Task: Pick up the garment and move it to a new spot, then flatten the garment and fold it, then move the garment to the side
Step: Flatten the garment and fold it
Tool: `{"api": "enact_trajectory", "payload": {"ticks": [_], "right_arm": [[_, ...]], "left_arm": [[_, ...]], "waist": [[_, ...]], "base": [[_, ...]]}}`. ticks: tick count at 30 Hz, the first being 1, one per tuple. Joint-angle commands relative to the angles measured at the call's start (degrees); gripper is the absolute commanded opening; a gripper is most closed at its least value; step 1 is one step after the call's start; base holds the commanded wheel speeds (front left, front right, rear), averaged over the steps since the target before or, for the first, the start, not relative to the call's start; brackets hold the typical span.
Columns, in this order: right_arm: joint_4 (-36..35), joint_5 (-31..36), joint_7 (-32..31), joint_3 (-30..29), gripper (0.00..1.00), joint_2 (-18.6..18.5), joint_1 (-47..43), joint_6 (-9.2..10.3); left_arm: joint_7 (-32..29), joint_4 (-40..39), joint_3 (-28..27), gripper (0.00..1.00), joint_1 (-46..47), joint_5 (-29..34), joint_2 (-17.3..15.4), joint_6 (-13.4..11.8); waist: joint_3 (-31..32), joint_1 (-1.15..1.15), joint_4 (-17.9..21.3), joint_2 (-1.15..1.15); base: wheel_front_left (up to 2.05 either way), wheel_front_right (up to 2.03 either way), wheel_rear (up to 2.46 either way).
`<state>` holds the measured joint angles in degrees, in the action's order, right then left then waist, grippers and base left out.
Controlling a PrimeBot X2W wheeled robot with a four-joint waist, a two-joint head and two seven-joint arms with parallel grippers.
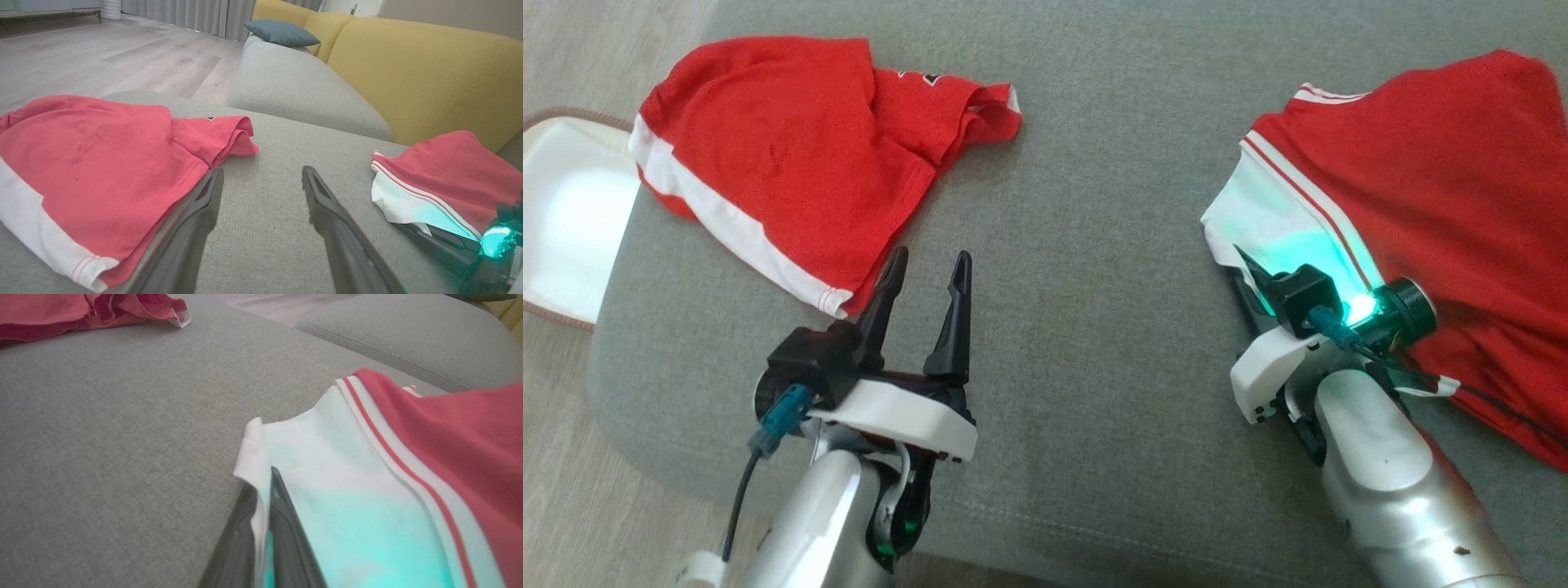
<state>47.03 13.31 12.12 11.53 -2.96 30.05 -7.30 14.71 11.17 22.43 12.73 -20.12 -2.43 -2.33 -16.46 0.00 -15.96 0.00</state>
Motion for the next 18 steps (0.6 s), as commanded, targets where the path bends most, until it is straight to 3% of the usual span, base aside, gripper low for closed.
{"api": "enact_trajectory", "payload": {"ticks": [1, 9, 18], "right_arm": [[-0.2, -0.7, 0.5, 1.6, 0.0, 0.1, -0.3, -0.19], [-4.9, -7.7, 2.6, 8.5, 0.0, 0.1, -1.6, -0.19], [-18.0, -14.3, 2.9, 18.4, 0.0, 0.1, -4.7, -0.19]], "left_arm": [[0.3, -1.7, -2.2, 1.0, 1.6, 0.7, -0.4, 0.0], [0.3, -1.0, -3.2, 1.0, 0.6, 1.5, -0.4, 0.3], [0.3, -0.8, -4.5, 1.0, -1.4, 2.3, -0.4, 0.5]], "waist": [[0.6, 0.0, 0.4, 0.0], [3.6, 0.0, 2.3, 0.0], [7.9, 0.0, 4.4, 0.0]], "base": [[0.0, 0.0, 0.0], [0.0, 0.0, 0.0], [0.0, 0.0, 0.0]]}}
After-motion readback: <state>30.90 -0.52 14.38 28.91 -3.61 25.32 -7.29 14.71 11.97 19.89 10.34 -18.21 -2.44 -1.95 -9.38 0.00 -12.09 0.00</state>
